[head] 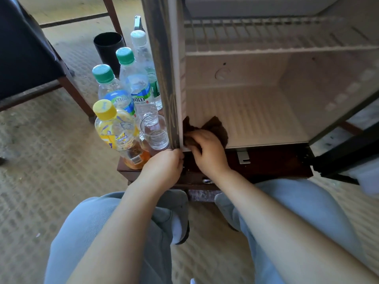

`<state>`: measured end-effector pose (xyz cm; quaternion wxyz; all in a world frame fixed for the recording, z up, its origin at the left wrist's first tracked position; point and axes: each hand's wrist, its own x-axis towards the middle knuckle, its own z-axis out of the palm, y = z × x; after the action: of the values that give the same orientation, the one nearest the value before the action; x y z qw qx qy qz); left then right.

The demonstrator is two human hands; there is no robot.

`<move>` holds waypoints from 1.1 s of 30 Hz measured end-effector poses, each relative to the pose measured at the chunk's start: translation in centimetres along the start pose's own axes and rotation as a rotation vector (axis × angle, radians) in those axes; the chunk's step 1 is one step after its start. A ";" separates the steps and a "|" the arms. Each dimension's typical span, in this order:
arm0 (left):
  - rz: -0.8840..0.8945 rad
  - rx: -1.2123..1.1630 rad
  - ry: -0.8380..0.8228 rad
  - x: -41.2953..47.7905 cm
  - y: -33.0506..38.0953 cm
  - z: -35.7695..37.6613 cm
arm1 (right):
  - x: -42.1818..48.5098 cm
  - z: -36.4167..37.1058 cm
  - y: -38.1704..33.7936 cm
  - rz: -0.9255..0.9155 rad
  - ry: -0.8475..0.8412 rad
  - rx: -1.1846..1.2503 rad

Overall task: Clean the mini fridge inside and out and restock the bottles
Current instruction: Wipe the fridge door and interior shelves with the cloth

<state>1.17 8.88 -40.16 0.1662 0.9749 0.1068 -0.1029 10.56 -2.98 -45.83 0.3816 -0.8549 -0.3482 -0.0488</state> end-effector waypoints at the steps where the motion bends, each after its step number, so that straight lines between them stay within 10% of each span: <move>1: 0.010 0.002 0.012 0.1 0.3 0.0 | -0.7 -0.4 -0.1 -0.023 -0.013 0.005; 6: 0.092 0.027 0.018 -0.1 2.6 0.4 | -4.5 -4.0 0.8 -0.010 -0.097 -0.022; 12: 0.185 -0.027 0.035 0.5 6.4 0.3 | -8.1 -10.9 4.0 0.355 0.398 -0.216; 19: 0.309 0.004 -0.010 3.0 11.6 0.3 | -6.5 -16.7 7.4 0.540 0.605 -0.154; 23: 0.335 0.001 -0.005 5.5 13.3 0.3 | -3.3 -16.9 9.3 0.263 0.548 -0.312; 33: 0.340 0.061 0.008 11.2 14.4 0.2 | 5.2 -14.2 14.7 0.380 0.379 -0.274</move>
<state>15.31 -2.48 -38.63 0.1510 0.9839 -0.0621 -0.0725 26.37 -16.63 -43.07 0.3231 -0.9239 -0.0946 -0.1816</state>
